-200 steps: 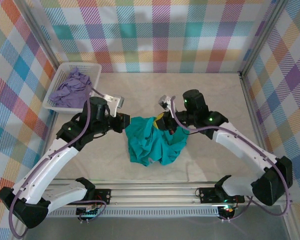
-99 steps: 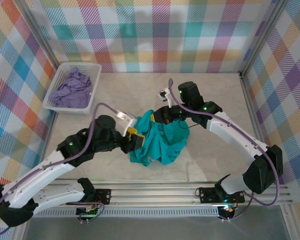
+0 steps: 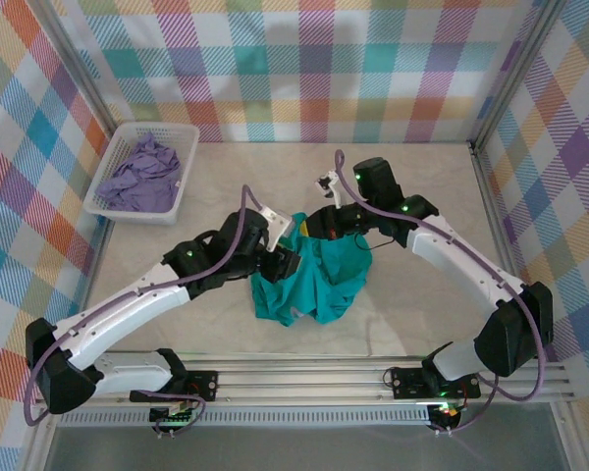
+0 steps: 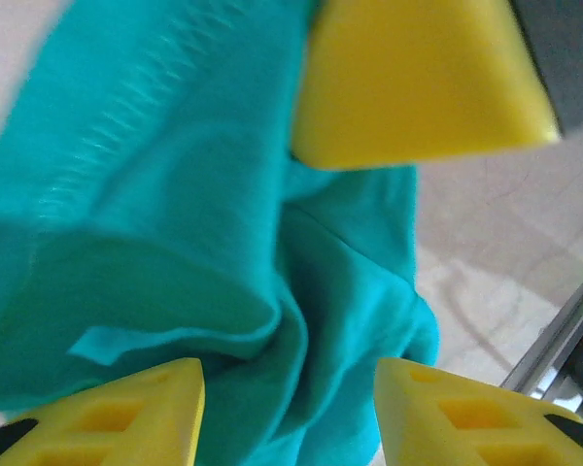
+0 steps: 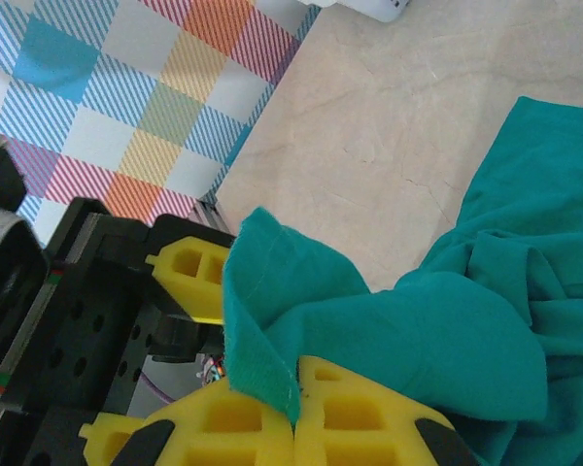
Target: Fold the inside-out t-shirt
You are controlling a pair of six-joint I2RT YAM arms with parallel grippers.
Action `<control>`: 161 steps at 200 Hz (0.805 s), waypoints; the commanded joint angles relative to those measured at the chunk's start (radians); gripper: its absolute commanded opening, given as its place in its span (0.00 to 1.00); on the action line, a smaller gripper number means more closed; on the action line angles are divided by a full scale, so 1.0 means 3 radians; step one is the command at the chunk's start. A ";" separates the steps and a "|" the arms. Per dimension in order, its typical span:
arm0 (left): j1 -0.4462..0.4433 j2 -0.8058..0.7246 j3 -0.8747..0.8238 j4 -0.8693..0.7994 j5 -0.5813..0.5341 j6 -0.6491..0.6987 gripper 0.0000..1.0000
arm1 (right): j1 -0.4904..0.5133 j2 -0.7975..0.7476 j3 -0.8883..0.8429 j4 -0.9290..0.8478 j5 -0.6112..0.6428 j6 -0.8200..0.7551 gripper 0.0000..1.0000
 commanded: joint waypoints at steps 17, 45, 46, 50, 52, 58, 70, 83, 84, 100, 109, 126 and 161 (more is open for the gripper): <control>0.0107 0.0219 0.0034 0.0167 0.0535 -0.0048 0.41 | -0.0027 -0.0114 -0.0065 0.0090 -0.0180 0.0007 0.00; 0.0147 0.0259 0.0046 0.0139 0.0529 -0.0048 0.30 | -0.0045 -0.0160 -0.0091 0.0090 -0.0166 -0.0006 0.00; 0.0148 0.0261 0.0046 0.0138 0.0525 -0.0049 0.30 | -0.0046 -0.0161 -0.0093 0.0090 -0.0165 -0.0006 0.00; 0.0154 0.0255 0.0047 0.0127 0.0517 -0.0044 0.29 | -0.0050 -0.0166 -0.0095 0.0089 -0.0163 -0.0009 0.00; 0.0159 0.0257 0.0043 0.0126 0.0513 -0.0044 0.28 | -0.0050 -0.0170 -0.0099 0.0087 -0.0162 -0.0007 0.00; 0.0178 0.0244 0.0036 0.0116 0.0511 -0.0046 0.28 | -0.0057 -0.0171 -0.0105 0.0089 -0.0168 -0.0015 0.00; 0.0214 0.0217 0.0007 0.0113 0.0523 -0.0058 0.27 | -0.0067 -0.0176 -0.0109 0.0086 -0.0166 -0.0024 0.00; 0.0263 0.0185 -0.0042 0.0133 0.0588 -0.0088 0.27 | -0.0070 -0.0169 -0.0111 0.0089 -0.0177 -0.0026 0.00; 0.0270 0.0183 -0.0046 0.0137 0.0600 -0.0091 0.27 | -0.0069 -0.0170 -0.0111 0.0090 -0.0176 -0.0026 0.00; 0.0335 0.0152 -0.0101 0.0168 0.0710 -0.0140 0.29 | -0.0072 -0.0166 -0.0106 0.0094 -0.0177 -0.0031 0.00; 0.0359 0.0143 -0.0125 0.0184 0.0755 -0.0159 0.31 | -0.0073 -0.0166 -0.0106 0.0091 -0.0178 -0.0034 0.00; 0.0395 0.0129 -0.0163 0.0221 0.0856 -0.0188 0.35 | -0.0073 -0.0164 -0.0106 0.0101 -0.0178 -0.0036 0.00; 0.0449 0.0090 -0.0205 0.0251 0.1005 -0.0220 0.40 | -0.0073 -0.0155 -0.0101 0.0090 -0.0172 -0.0044 0.00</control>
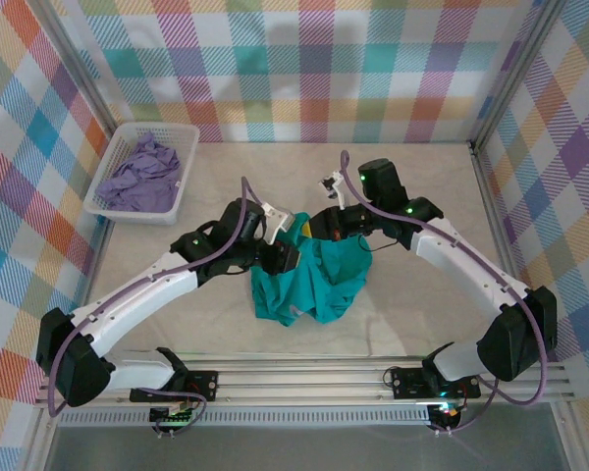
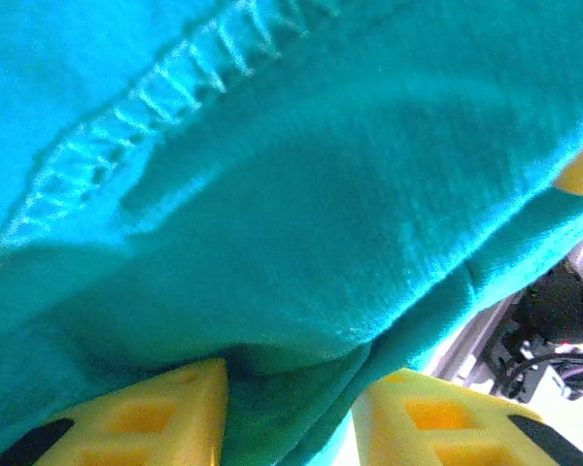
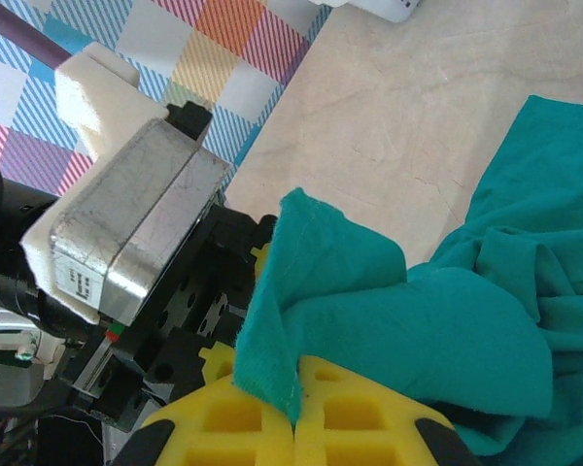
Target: Fold the inside-out t-shirt
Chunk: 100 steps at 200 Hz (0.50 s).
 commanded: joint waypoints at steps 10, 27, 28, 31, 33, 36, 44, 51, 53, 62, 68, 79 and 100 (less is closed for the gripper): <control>0.0077 -0.0120 -0.0076 0.0088 0.0224 -0.0071 0.41 | -0.0028 -0.0073 -0.0024 0.0060 -0.0098 -0.0044 0.00; 0.0099 -0.0160 -0.0110 0.0100 0.0269 -0.0096 0.44 | -0.0028 -0.0068 -0.0024 0.0055 -0.0101 -0.0054 0.00; 0.0102 -0.0164 -0.0112 0.0100 0.0274 -0.0097 0.44 | -0.0028 -0.0068 -0.0024 0.0055 -0.0101 -0.0054 0.00; 0.0104 -0.0174 -0.0119 0.0104 0.0288 -0.0098 0.45 | -0.0028 -0.0068 -0.0024 0.0051 -0.0102 -0.0054 0.00; 0.0111 -0.0182 -0.0120 0.0109 0.0293 -0.0101 0.45 | -0.0027 -0.0068 -0.0024 0.0054 -0.0098 -0.0054 0.00; 0.0112 -0.0192 -0.0130 0.0110 0.0299 -0.0106 0.45 | -0.0028 -0.0063 -0.0024 0.0051 -0.0098 -0.0059 0.00; 0.0127 -0.0218 -0.0149 0.0119 0.0310 -0.0123 0.46 | -0.0028 -0.0063 -0.0026 0.0055 -0.0098 -0.0062 0.00; 0.0142 -0.0238 -0.0163 0.0125 0.0329 -0.0133 0.46 | -0.0028 -0.0058 -0.0024 0.0055 -0.0098 -0.0065 0.00; 0.0147 -0.0243 -0.0172 0.0126 0.0333 -0.0139 0.46 | -0.0028 -0.0058 -0.0021 0.0053 -0.0102 -0.0065 0.00; 0.0173 -0.0268 -0.0194 0.0140 0.0358 -0.0151 0.47 | -0.0028 -0.0058 -0.0019 0.0056 -0.0106 -0.0065 0.00; 0.0187 -0.0282 -0.0204 0.0145 0.0378 -0.0162 0.47 | -0.0028 -0.0050 -0.0022 0.0060 -0.0107 -0.0071 0.00; 0.0216 -0.0294 -0.0216 0.0152 0.0412 -0.0178 0.46 | -0.0028 -0.0056 -0.0019 0.0054 -0.0110 -0.0070 0.00; 0.0237 -0.0273 -0.0214 0.0133 0.0405 -0.0173 0.41 | -0.0028 -0.0065 -0.0022 0.0053 -0.0107 -0.0075 0.00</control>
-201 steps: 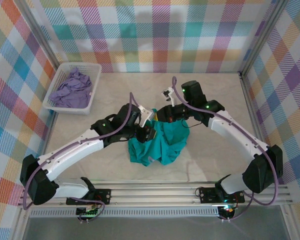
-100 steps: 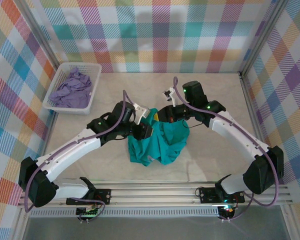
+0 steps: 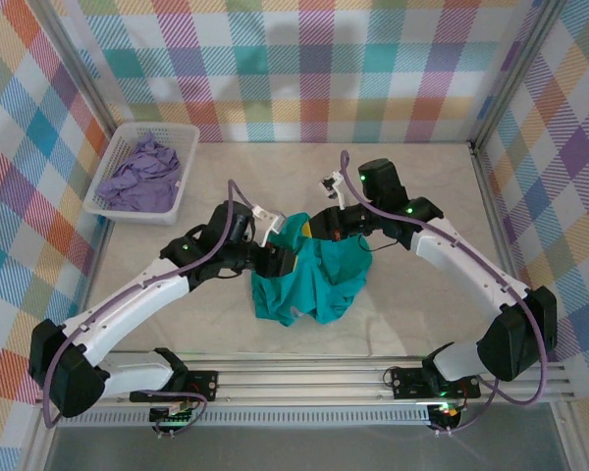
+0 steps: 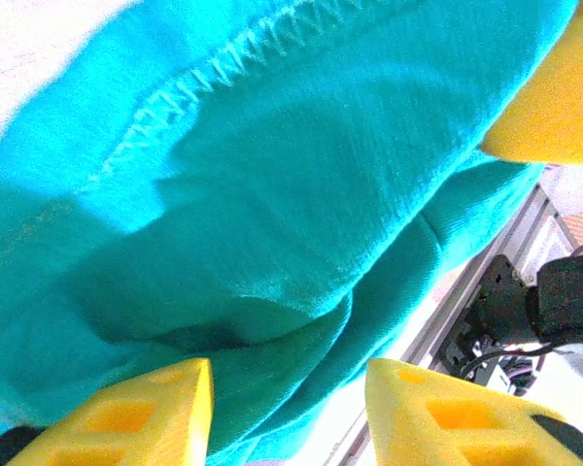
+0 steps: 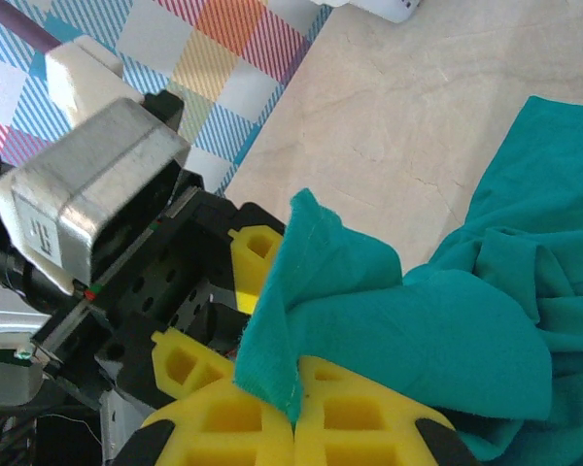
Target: Fold the inside-out t-shirt
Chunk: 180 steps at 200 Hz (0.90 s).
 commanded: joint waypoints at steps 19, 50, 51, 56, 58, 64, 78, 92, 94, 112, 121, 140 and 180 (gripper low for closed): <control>0.0045 0.0024 -0.0014 -0.0010 0.0060 0.0003 0.35 | -0.0028 -0.0068 -0.0022 0.0049 -0.0105 -0.0068 0.00; 0.0045 0.0101 0.0019 -0.0026 0.0074 0.0025 0.32 | -0.0028 -0.0073 -0.0022 0.0042 -0.0101 -0.0069 0.00; 0.0045 0.0106 0.0018 -0.0024 0.0072 0.0025 0.32 | -0.0028 -0.0073 -0.0023 0.0046 -0.0101 -0.0069 0.00; 0.0045 0.0113 0.0020 -0.0023 0.0066 0.0030 0.32 | -0.0028 -0.0074 -0.0025 0.0050 -0.0105 -0.0064 0.00; 0.0045 0.0114 0.0021 -0.0025 0.0066 0.0033 0.32 | -0.0028 -0.0076 -0.0024 0.0049 -0.0109 -0.0064 0.00; 0.0049 0.0120 0.0018 -0.0013 0.0080 0.0035 0.31 | -0.0028 -0.0076 -0.0024 0.0055 -0.0106 -0.0063 0.00; 0.0046 0.0145 0.0020 0.0012 0.0087 0.0030 0.31 | -0.0028 -0.0068 -0.0035 0.0069 -0.0110 -0.0056 0.00; 0.0045 0.0181 0.0037 0.0033 0.0092 0.0034 0.31 | -0.0027 -0.0055 -0.0044 0.0092 -0.0126 -0.0044 0.00; 0.0045 0.0189 0.0040 0.0033 0.0091 0.0027 0.31 | -0.0028 -0.0055 -0.0045 0.0091 -0.0126 -0.0043 0.00; 0.0047 0.0238 0.0068 0.0058 0.0106 0.0035 0.25 | -0.0027 -0.0042 -0.0054 0.0097 -0.0131 -0.0038 0.00; 0.0045 0.0243 0.0078 0.0091 0.0152 0.0030 0.20 | -0.0028 -0.0047 -0.0064 0.0091 -0.0106 -0.0040 0.00; 0.0047 0.0145 0.0066 0.0166 0.0261 0.0059 0.01 | -0.0031 -0.0067 -0.0072 0.0007 0.0099 -0.0060 0.00; 0.0045 -0.0515 -0.0241 0.0746 0.0546 0.0002 0.00 | -0.0028 -0.0132 -0.0070 -0.0085 0.0743 -0.0149 0.08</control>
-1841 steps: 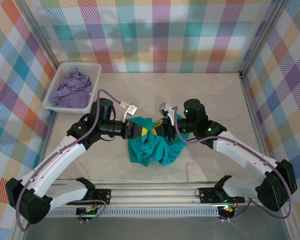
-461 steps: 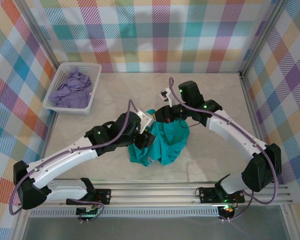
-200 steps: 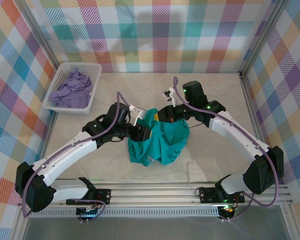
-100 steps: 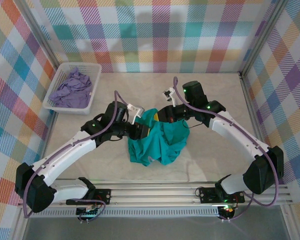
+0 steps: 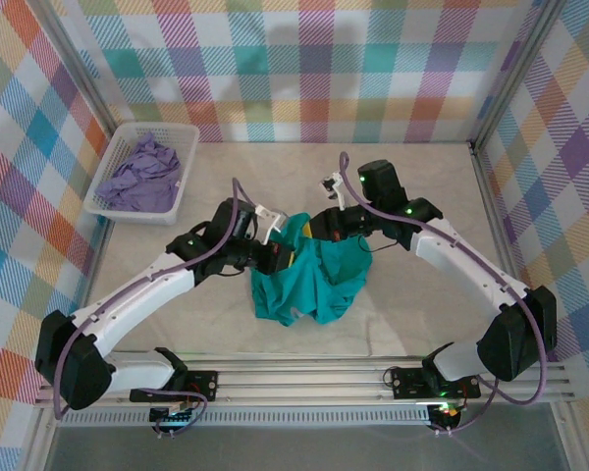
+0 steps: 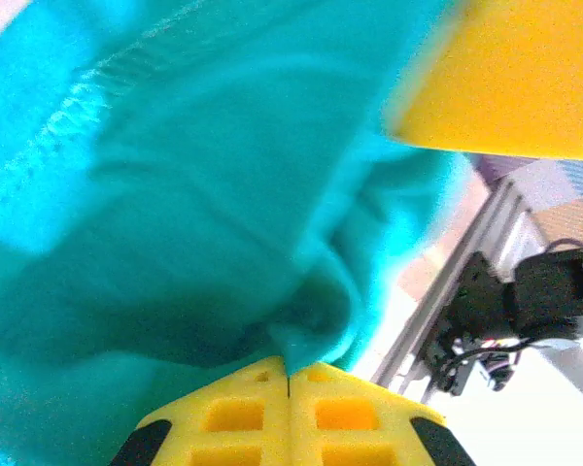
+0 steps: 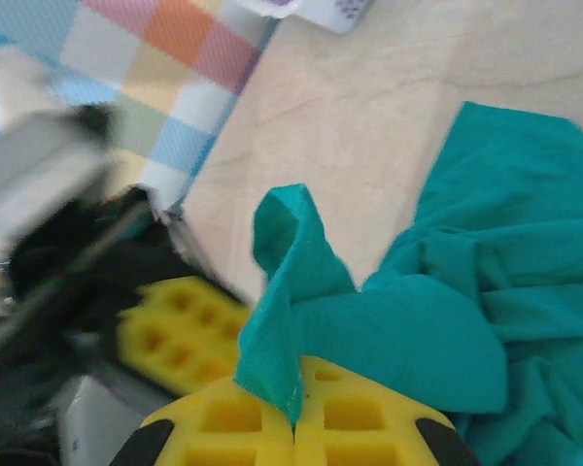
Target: Fold the inside-out t-shirt
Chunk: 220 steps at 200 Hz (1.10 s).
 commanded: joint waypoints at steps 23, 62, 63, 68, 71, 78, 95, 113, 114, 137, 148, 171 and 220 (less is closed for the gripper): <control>0.0019 -0.0670 -0.0199 0.0493 0.0072 0.0024 0.00 | -0.0028 -0.0120 -0.0028 0.0013 0.0171 -0.0217 0.15; 0.0019 -0.0693 -0.0097 0.0315 -0.0147 0.0093 0.00 | -0.0026 -0.0249 -0.0086 -0.0217 0.0467 -0.0402 0.24; 0.0019 -0.0692 -0.0094 0.0312 -0.0148 0.0100 0.00 | -0.0027 -0.0259 -0.0086 -0.0217 0.0469 -0.0408 0.25; 0.0018 -0.0688 -0.0078 0.0310 -0.0148 0.0144 0.00 | -0.0028 -0.0307 -0.0140 -0.0178 0.0469 -0.0428 0.27; 0.0016 -0.0688 -0.0068 0.0203 -0.0148 0.0170 0.00 | -0.0028 -0.0339 -0.0174 -0.0142 0.0462 -0.0434 0.28; 0.0014 -0.0690 -0.0047 0.0135 -0.0139 0.0242 0.00 | -0.0028 -0.0413 -0.0258 -0.0039 0.0447 -0.0433 0.31; -0.0035 -0.0685 -0.0007 -0.0015 -0.0087 0.0460 0.00 | -0.0028 -0.0556 -0.0468 0.0242 0.0354 -0.0378 0.33; -0.0239 -0.0658 -0.0050 -0.0069 0.0009 0.0676 0.00 | -0.0028 -0.0524 -0.0591 0.0542 0.0223 -0.0197 0.16; -0.0253 -0.0656 -0.0052 -0.0066 0.0007 0.0683 0.00 | -0.0028 -0.0516 -0.0592 0.0548 0.0214 -0.0190 0.15; -0.0639 -0.0532 -0.0185 0.0016 0.0009 0.0855 0.00 | -0.0028 -0.0379 -0.0601 0.0654 0.0140 -0.0085 0.00; -0.0833 -0.0429 -0.0260 0.0120 -0.0114 0.0905 0.00 | -0.0028 -0.0334 -0.0622 0.0688 0.0148 -0.0032 0.00; -0.1095 -0.0107 -0.0330 0.0371 -0.0500 0.0845 0.00 | -0.0033 -0.0201 -0.0596 0.0388 0.0219 0.0016 0.04; -0.1157 0.0068 -0.0299 0.0541 -0.1189 0.0630 0.00 | -0.0079 -0.0579 -0.0755 -0.0465 0.0701 -0.0044 0.43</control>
